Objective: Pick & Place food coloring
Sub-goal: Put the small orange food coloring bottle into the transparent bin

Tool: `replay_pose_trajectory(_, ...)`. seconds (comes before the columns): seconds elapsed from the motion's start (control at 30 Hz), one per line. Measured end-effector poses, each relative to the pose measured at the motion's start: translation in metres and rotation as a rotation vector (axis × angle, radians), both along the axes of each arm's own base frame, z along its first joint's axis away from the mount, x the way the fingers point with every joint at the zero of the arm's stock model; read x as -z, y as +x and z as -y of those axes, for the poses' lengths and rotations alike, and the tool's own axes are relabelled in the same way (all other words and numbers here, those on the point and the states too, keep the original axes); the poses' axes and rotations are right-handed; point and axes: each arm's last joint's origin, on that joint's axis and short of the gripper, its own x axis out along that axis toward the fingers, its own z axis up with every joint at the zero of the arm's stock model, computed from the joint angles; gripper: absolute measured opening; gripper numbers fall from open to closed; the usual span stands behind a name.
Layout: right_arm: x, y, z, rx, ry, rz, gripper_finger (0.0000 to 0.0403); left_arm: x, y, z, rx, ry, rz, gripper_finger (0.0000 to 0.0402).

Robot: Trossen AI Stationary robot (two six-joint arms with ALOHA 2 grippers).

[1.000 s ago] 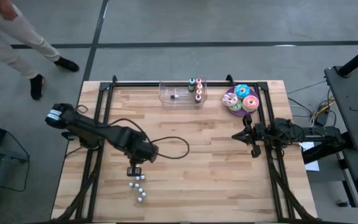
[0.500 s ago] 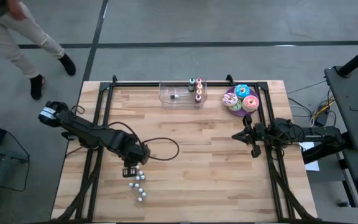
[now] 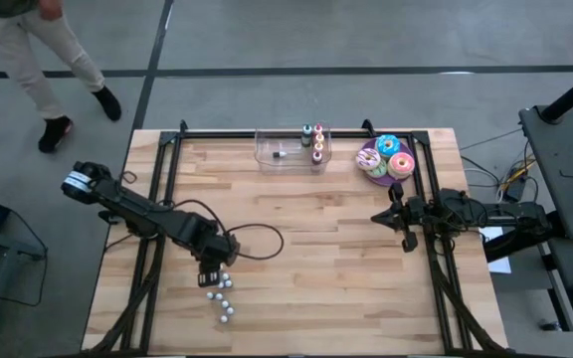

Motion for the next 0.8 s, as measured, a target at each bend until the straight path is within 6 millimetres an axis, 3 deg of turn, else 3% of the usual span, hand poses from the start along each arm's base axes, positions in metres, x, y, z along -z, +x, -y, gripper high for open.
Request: replay_pose_trajectory(0.8,0.000,0.000,0.000,0.000,0.000,0.000,0.0008,0.019,0.013,0.006,-0.012,0.063,-0.004,0.0122)
